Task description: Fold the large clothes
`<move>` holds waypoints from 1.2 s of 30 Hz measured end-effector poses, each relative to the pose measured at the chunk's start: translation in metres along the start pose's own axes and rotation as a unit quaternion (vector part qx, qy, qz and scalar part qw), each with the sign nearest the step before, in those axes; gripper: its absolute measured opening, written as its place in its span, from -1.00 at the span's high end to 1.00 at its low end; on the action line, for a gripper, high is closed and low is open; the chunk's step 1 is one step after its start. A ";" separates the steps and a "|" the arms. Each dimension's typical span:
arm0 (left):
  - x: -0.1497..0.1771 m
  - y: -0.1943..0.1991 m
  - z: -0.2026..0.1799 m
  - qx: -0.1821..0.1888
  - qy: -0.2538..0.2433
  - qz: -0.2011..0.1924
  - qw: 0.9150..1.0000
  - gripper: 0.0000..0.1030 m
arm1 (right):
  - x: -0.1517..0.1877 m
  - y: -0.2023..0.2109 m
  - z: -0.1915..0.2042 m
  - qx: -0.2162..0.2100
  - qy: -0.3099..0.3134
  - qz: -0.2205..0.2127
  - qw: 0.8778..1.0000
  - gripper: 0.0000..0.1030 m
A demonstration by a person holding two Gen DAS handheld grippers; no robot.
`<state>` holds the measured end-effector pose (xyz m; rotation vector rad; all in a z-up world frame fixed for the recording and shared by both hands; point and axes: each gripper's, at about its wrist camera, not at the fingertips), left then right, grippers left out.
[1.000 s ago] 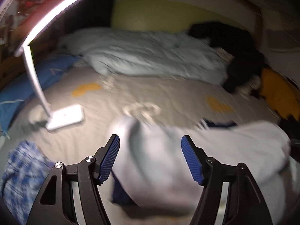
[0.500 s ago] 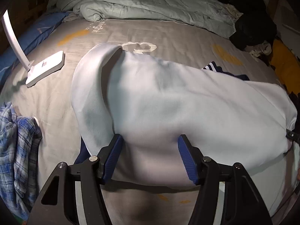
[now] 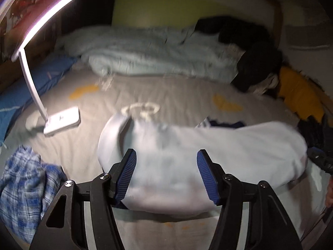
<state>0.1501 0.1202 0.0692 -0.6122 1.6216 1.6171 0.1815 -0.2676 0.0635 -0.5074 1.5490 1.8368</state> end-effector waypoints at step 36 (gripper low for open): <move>0.041 -0.017 0.009 -0.051 0.055 0.036 0.997 -0.99 | 0.035 -0.059 -0.123 -0.059 -0.325 0.082 0.940 -1.00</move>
Point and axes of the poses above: each gripper's, at about its wrist camera, not at the fingertips, and y roughly against the way its jaws point, z to its left, x to its underside, and after that the axes turned 15 degrees about -y, right-handed
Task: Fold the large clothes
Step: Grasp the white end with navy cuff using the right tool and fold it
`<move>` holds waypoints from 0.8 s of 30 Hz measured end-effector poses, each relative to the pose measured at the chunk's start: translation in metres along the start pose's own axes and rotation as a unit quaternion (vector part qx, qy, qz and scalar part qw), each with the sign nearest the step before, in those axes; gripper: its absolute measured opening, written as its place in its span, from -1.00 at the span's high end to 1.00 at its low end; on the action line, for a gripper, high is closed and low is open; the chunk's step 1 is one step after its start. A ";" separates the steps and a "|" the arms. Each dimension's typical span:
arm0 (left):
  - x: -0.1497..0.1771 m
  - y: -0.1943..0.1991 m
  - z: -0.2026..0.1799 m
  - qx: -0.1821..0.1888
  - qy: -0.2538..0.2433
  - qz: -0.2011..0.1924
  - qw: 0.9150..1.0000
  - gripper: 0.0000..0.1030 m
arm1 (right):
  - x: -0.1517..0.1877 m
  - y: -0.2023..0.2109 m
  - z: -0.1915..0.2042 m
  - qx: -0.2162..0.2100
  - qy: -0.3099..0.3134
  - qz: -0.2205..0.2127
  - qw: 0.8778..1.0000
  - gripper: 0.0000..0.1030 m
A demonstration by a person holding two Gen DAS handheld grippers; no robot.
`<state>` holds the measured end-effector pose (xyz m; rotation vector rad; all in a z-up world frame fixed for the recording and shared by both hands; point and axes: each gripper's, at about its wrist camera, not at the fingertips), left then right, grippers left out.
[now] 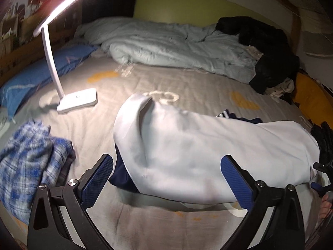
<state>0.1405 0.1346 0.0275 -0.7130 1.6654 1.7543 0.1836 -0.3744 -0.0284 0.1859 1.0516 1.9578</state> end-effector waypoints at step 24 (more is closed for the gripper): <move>-0.012 0.004 -0.016 0.007 -0.017 -0.017 1.000 -0.99 | 0.127 -0.010 0.168 0.042 0.380 -0.176 0.907 0.67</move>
Point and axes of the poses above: each gripper's, at about its wrist camera, not at the fingertips, and y roughly against the way its jaws point, z to its left, x to its underside, and after that the axes turned 15 degrees about -y, right-handed
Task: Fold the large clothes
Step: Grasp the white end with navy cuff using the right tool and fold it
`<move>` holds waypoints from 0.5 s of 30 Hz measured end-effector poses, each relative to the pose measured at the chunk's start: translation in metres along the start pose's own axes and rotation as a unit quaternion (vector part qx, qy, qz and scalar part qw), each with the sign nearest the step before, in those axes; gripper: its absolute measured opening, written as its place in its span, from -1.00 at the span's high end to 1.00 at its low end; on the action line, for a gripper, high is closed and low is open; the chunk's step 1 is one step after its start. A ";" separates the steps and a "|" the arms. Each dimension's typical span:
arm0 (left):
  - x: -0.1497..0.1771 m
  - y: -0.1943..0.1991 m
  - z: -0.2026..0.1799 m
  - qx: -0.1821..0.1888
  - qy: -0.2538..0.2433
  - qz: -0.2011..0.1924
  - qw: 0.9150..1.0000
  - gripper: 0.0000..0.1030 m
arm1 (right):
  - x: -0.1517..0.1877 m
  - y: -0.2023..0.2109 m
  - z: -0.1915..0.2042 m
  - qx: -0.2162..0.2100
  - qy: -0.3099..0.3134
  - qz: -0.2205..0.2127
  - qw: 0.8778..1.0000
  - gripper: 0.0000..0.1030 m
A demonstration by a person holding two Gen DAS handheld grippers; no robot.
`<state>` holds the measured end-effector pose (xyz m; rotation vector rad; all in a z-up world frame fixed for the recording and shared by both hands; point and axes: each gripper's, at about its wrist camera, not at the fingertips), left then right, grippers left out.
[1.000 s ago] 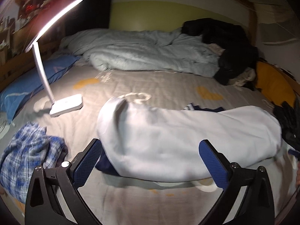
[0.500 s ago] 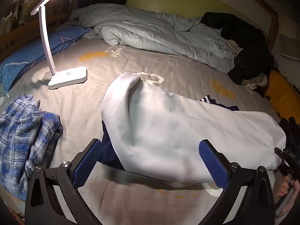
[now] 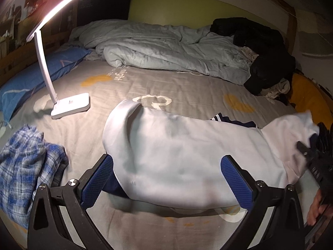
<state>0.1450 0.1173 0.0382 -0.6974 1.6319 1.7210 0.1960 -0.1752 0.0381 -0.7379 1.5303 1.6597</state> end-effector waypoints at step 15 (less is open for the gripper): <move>0.002 0.001 0.005 0.007 0.004 0.003 1.000 -0.99 | 0.011 0.029 0.002 -0.207 -0.004 0.062 0.976 -0.20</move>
Point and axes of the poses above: each gripper's, at about its wrist camera, not at the fingertips, and y roughly against the way its jaws point, z to its left, x to its underside, and after that the axes turned 15 degrees about -y, right-handed
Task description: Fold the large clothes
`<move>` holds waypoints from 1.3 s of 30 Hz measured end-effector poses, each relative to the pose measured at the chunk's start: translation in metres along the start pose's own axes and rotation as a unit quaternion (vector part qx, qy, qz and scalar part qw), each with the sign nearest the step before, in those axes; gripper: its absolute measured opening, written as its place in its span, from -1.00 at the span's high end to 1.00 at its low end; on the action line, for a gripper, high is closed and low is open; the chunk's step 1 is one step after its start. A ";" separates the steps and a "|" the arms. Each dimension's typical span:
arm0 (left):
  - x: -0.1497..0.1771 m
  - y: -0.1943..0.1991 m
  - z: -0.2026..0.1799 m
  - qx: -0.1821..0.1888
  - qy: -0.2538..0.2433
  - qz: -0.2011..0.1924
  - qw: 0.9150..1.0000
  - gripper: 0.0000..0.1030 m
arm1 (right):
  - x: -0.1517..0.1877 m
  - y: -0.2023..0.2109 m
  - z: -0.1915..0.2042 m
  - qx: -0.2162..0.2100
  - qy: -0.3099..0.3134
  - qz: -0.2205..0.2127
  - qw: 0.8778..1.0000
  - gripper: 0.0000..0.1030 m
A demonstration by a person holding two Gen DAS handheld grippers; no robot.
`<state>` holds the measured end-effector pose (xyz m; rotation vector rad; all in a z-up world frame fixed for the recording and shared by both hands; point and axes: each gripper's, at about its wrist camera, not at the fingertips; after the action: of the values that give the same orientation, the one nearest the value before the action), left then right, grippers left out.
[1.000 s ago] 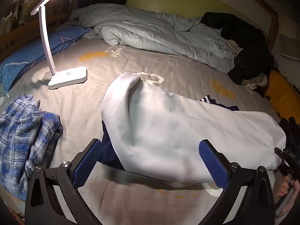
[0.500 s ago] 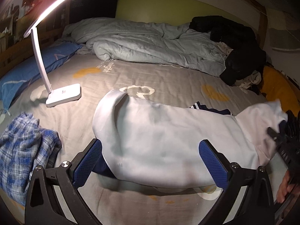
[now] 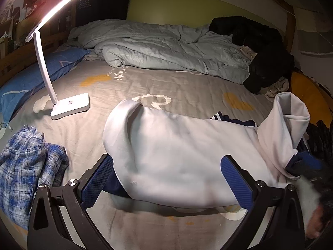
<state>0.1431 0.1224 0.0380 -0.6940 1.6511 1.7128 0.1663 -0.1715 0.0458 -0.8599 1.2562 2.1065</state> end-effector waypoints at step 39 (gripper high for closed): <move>0.004 -0.020 0.033 -0.038 0.056 0.032 0.997 -0.99 | -0.004 -0.054 -0.037 0.057 -0.040 0.016 0.997 0.44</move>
<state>0.1576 0.1557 0.0242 -0.7942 1.7087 1.8193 0.2165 -0.1820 0.0050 -0.7053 1.3415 2.0505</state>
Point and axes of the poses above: each gripper's, at about its wrist camera, not at the fingertips, and y roughly against the way its jaws point, z to its left, x to its underside, and after that the axes turned 15 degrees about -y, right-handed
